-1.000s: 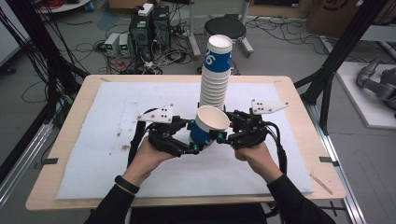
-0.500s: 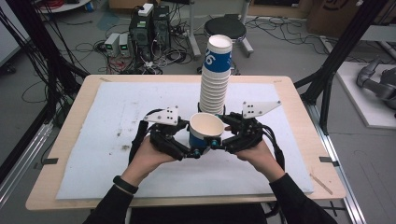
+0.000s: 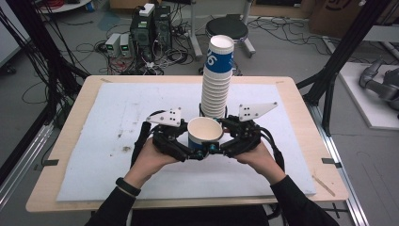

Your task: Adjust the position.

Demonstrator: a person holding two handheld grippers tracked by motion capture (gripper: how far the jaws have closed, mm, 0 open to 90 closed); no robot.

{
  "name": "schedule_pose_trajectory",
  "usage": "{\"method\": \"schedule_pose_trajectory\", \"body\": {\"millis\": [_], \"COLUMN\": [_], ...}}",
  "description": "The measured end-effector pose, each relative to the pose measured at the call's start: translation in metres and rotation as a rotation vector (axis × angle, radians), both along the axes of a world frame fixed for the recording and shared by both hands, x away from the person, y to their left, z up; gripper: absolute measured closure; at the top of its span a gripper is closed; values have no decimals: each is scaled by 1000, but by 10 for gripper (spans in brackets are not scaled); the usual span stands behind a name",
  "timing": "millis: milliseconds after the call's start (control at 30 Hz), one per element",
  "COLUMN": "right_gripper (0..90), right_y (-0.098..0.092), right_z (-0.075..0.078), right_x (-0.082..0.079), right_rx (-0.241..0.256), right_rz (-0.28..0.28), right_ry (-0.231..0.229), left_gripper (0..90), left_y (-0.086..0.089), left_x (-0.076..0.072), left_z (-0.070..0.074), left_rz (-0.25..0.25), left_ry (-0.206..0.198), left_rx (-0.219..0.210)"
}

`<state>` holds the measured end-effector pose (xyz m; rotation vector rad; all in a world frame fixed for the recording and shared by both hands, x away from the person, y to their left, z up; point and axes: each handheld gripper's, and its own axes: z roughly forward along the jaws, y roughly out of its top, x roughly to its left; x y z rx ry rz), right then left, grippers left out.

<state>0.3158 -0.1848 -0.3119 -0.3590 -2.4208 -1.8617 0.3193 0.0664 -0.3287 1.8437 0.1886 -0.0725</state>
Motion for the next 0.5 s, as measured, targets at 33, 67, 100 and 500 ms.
{"method": "schedule_pose_trajectory", "body": {"millis": [33, 67, 100, 500], "right_gripper": [216, 208, 185, 182], "right_y": [0, 0, -2, -14], "right_z": [0, 0, 1, -2], "right_x": [0, 0, 0, 3], "right_rx": [0, 4, 23, 43], "right_rz": [0, 2, -6, -55], "right_ry": [0, -5, -7, -21], "left_gripper": [263, 264, 265, 268], "left_y": [0, 2, 3, 21], "left_x": [0, 1, 1, 0], "left_z": [0, 0, 1, 14], "left_rz": [-2, 1, 7, 61], "left_ry": [4, 6, 4, -22], "left_rx": [-7, -11, -13, -87]}}
